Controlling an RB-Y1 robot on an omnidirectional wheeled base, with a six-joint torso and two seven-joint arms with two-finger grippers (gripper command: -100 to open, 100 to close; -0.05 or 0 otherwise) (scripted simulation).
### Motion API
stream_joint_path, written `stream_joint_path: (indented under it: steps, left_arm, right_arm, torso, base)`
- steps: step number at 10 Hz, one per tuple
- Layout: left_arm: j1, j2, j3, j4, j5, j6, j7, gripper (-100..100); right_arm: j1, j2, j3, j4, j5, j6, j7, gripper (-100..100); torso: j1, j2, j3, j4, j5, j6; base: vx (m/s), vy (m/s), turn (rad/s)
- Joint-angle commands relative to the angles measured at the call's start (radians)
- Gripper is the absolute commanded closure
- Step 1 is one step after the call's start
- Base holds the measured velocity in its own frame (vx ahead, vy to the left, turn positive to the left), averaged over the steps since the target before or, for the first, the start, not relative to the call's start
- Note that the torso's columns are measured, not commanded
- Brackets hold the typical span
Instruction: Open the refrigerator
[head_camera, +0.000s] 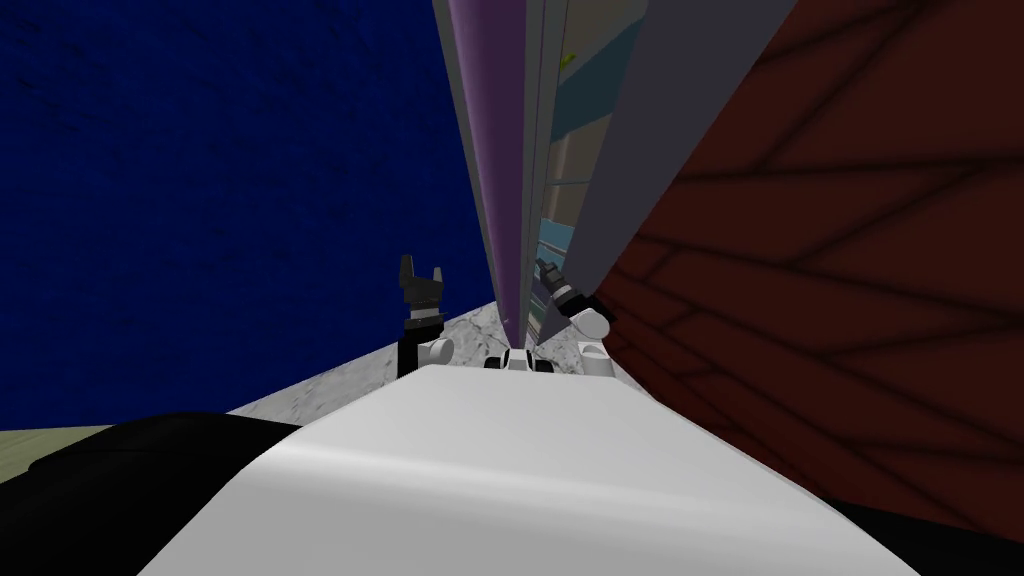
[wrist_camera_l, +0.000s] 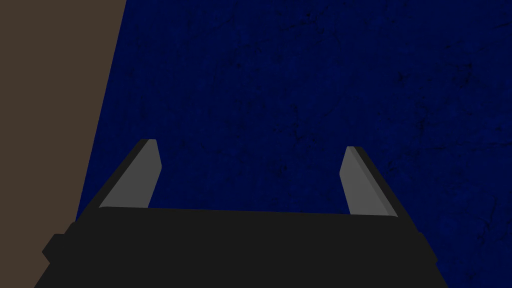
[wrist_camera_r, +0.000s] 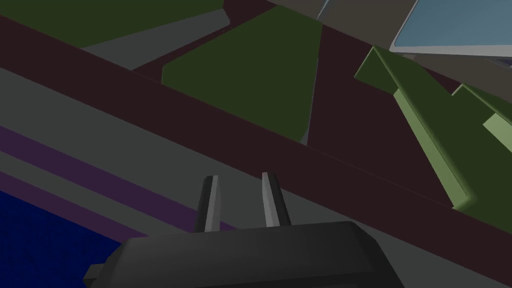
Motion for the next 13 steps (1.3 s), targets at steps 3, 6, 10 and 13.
stream_joint_path:
  steps: [3, 6, 10, 13]
  left_arm:
    - [0.000, 0.000, 0.000, 0.000, 0.000, 0.000, 0.000, 0]
    - [0.000, 0.000, 0.000, 0.000, 0.000, 0.000, 0.000, 0]
    - [0.000, 0.000, 0.000, 0.000, 0.000, 0.000, 0.000, 0]
    - [0.000, 0.000, 0.000, 0.000, 0.000, 0.000, 0.000, 0]
  right_arm:
    - [0.001, -0.075, -0.005, -0.004, 0.002, -0.002, -0.005, -100]
    - [0.003, -0.133, -0.022, -0.015, 0.008, 0.002, -0.027, -100]
    - [0.007, -0.118, -0.059, -0.035, 0.025, 0.011, -0.073, -100]
    - [0.010, -0.124, -0.083, -0.048, 0.036, 0.016, -0.104, -100]
  torso:
    - [0.002, 0.011, 0.007, 0.006, 0.001, 0.003]
    - [0.001, 0.012, 0.008, 0.006, 0.000, 0.003]
    - [0.001, 0.013, 0.008, 0.007, 0.001, 0.002]
    - [-0.001, 0.013, 0.008, 0.006, 0.000, 0.002]
  base:
    - [-0.003, 0.037, -0.023]
    - [0.014, 0.112, -0.059]
    - [-0.009, 0.208, -0.105]
    - [-0.034, 0.197, -0.086]
